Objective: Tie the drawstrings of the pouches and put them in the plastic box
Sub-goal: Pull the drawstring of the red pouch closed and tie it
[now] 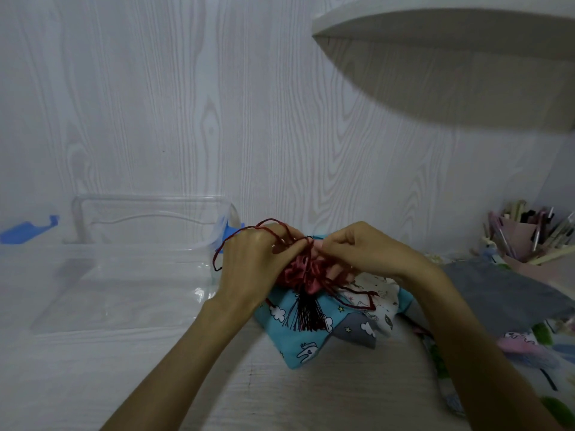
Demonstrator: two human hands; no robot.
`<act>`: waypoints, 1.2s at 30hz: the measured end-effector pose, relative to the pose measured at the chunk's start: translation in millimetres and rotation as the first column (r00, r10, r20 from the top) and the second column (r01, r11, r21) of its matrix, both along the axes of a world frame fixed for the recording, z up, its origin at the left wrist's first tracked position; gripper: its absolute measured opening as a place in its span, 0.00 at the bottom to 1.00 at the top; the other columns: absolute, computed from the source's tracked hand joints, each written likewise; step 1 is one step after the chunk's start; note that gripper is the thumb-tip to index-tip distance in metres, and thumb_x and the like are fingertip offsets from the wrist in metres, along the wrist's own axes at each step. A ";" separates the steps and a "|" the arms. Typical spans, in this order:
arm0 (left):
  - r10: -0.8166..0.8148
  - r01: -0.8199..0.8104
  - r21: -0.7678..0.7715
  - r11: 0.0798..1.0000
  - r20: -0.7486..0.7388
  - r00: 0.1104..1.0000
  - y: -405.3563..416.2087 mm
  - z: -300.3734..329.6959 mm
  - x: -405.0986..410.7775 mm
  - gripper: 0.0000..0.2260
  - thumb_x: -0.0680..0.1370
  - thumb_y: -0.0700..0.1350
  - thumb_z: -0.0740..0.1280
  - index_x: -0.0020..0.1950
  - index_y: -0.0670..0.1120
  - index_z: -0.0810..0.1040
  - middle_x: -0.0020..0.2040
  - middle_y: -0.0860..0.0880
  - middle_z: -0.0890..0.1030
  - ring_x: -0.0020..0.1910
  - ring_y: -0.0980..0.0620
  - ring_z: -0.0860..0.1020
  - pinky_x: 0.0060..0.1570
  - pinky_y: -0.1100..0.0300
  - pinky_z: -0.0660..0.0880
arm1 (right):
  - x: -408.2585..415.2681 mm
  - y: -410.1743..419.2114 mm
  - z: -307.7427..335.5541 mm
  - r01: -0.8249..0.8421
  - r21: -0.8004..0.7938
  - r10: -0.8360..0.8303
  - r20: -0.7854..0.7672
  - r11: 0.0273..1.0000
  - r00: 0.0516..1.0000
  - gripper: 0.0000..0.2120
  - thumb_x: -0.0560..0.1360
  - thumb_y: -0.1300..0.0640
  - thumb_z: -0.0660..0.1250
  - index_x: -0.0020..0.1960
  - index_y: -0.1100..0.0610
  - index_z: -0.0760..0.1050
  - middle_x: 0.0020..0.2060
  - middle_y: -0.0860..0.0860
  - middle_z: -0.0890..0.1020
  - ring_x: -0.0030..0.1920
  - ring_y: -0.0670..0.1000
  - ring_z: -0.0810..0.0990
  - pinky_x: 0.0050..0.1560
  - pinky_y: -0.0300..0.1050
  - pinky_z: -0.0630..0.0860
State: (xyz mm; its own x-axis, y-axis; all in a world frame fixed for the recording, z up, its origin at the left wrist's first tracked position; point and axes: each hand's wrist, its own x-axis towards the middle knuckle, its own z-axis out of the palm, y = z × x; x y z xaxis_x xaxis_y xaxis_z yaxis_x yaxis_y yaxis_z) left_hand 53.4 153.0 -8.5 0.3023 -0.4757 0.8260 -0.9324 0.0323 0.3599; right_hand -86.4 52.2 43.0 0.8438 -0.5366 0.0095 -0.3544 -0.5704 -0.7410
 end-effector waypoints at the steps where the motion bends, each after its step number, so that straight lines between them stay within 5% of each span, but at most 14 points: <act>1: -0.017 0.018 -0.022 1.000 0.032 0.999 0.3 -0.1 -0.7 0.10 0.72 0.55 0.70 0.43 0.51 0.85 0.34 0.56 0.84 0.31 0.62 0.78 0.33 0.67 0.74 | -0.2 -0.8 -0.1 0.003 0.055 -0.004 0.019 0.998 1.000 0.11 0.78 0.48 0.62 0.49 0.52 0.81 0.40 0.48 0.84 0.37 0.46 0.83 0.37 0.37 0.76; 7: -0.026 0.036 -0.089 0.995 0.109 0.994 0.1 -4.7 3.7 0.16 0.72 0.58 0.66 0.40 0.45 0.85 0.31 0.53 0.83 0.28 0.58 0.80 0.30 0.61 0.77 | 0.4 -9.4 -7.3 -0.078 0.419 -0.001 0.186 0.905 0.983 0.10 0.75 0.58 0.67 0.54 0.58 0.81 0.36 0.47 0.84 0.32 0.42 0.79 0.28 0.31 0.72; 12: -0.214 0.214 0.061 0.975 -0.004 0.977 -2.2 0.2 7.6 0.12 0.72 0.53 0.69 0.46 0.45 0.86 0.38 0.54 0.85 0.35 0.62 0.81 0.37 0.61 0.78 | -0.4 -15.4 -8.6 0.005 0.413 -0.095 0.197 0.911 0.976 0.06 0.69 0.58 0.73 0.45 0.58 0.83 0.36 0.51 0.86 0.36 0.43 0.83 0.33 0.30 0.77; 13: -0.219 0.221 0.076 0.972 -0.035 0.975 -1.5 1.9 10.2 0.11 0.72 0.51 0.70 0.47 0.46 0.86 0.40 0.55 0.85 0.38 0.64 0.81 0.39 0.61 0.79 | -3.2 -18.1 -8.7 0.032 0.338 -0.108 0.209 0.941 0.972 0.06 0.69 0.57 0.73 0.45 0.57 0.83 0.36 0.50 0.86 0.37 0.43 0.83 0.34 0.31 0.77; 15: -0.172 0.180 0.091 0.980 -0.088 0.981 0.7 5.8 15.6 0.08 0.73 0.50 0.70 0.47 0.48 0.86 0.39 0.56 0.85 0.37 0.65 0.81 0.41 0.60 0.80 | -12.2 -28.3 -7.8 0.131 -0.060 -0.111 0.265 0.990 0.958 0.03 0.69 0.55 0.74 0.42 0.54 0.84 0.38 0.47 0.85 0.38 0.43 0.82 0.40 0.35 0.77; 17: -0.080 0.101 0.127 0.987 -0.163 0.983 1.1 9.2 15.3 0.07 0.74 0.52 0.70 0.44 0.51 0.85 0.36 0.57 0.84 0.35 0.64 0.81 0.42 0.58 0.79 | -21.1 -39.5 -8.8 0.184 -0.399 -0.046 0.331 0.898 0.942 0.01 0.70 0.54 0.73 0.41 0.50 0.83 0.40 0.44 0.84 0.40 0.46 0.80 0.44 0.43 0.77; 20: 0.020 0.030 0.196 0.980 -0.249 0.968 -6.8 9.3 2.9 0.08 0.73 0.55 0.69 0.42 0.52 0.84 0.34 0.56 0.83 0.35 0.60 0.81 0.41 0.55 0.80 | -28.3 -47.7 -8.4 0.239 -0.494 -0.073 0.331 0.836 0.941 0.01 0.72 0.51 0.71 0.41 0.46 0.81 0.39 0.41 0.82 0.37 0.46 0.79 0.42 0.48 0.78; 24: 0.082 0.031 0.369 0.929 -0.286 0.955 -8.1 8.1 2.8 0.11 0.73 0.55 0.69 0.38 0.50 0.84 0.32 0.54 0.83 0.32 0.60 0.80 0.40 0.57 0.78 | -26.3 -48.6 -7.5 0.150 -0.483 -0.133 0.068 0.863 0.989 0.03 0.74 0.51 0.69 0.41 0.46 0.78 0.40 0.42 0.81 0.33 0.40 0.75 0.42 0.43 0.74; 27: 0.049 0.198 0.555 0.808 -0.398 0.916 -3.7 6.1 7.7 0.11 0.74 0.51 0.70 0.35 0.48 0.84 0.30 0.53 0.83 0.25 0.65 0.76 0.36 0.63 0.73 | -24.8 -44.0 -5.7 0.026 -0.413 -0.131 -0.227 0.910 0.965 0.05 0.74 0.55 0.69 0.39 0.49 0.79 0.40 0.46 0.82 0.33 0.41 0.76 0.45 0.43 0.77; 29: 0.045 0.278 0.609 0.743 -0.460 0.887 -2.0 3.9 6.5 0.10 0.73 0.50 0.71 0.35 0.46 0.84 0.30 0.52 0.83 0.28 0.63 0.79 0.41 0.60 0.78 | -23.5 -42.6 -7.2 0.008 -0.369 -0.133 -0.316 0.929 0.939 0.05 0.73 0.55 0.70 0.38 0.51 0.79 0.39 0.47 0.82 0.34 0.43 0.78 0.47 0.44 0.78; 33: 0.266 -0.090 0.709 0.700 -0.141 0.954 2.6 7.9 3.6 0.22 0.71 0.64 0.67 0.35 0.45 0.82 0.31 0.50 0.82 0.33 0.54 0.80 0.36 0.60 0.75 | -23.7 -42.1 -12.5 0.017 -0.346 -0.093 -0.204 0.938 0.975 0.03 0.73 0.54 0.71 0.46 0.50 0.78 0.47 0.48 0.81 0.38 0.41 0.76 0.45 0.38 0.73; 36: 0.343 -0.229 0.805 0.548 0.034 0.939 13.3 19.9 3.7 0.25 0.69 0.69 0.65 0.32 0.46 0.74 0.30 0.53 0.77 0.34 0.53 0.76 0.36 0.60 0.71 | -28.0 -40.5 -10.3 0.051 -0.334 -0.115 -0.176 0.941 0.978 0.25 0.71 0.52 0.73 0.64 0.50 0.68 0.61 0.50 0.72 0.48 0.45 0.73 0.50 0.38 0.70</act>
